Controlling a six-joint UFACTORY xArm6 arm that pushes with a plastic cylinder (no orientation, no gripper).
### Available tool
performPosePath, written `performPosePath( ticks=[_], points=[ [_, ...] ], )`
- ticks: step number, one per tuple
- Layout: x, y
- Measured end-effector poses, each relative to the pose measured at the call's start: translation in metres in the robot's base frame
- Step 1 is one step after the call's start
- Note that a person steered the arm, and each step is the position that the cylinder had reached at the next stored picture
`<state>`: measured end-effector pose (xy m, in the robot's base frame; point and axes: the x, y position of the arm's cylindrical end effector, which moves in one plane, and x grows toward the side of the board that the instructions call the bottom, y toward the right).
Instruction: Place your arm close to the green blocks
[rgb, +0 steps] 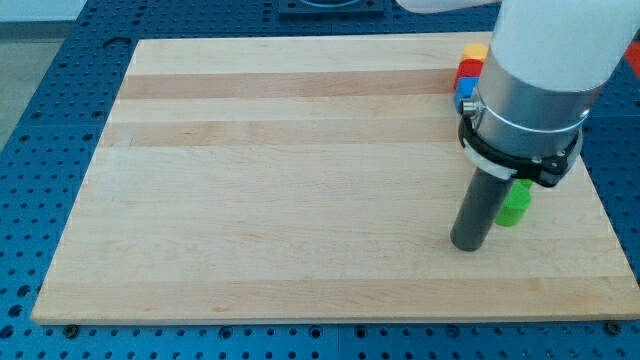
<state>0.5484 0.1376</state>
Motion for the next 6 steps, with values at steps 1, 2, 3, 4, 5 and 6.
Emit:
performPosePath(
  ticks=[1, 2, 3, 4, 5, 6],
  points=[
    [0.024, 0.033],
    [0.023, 0.099],
    [0.001, 0.150],
    [-0.034, 0.158],
    [-0.041, 0.130],
    [-0.041, 0.063]
  ],
)
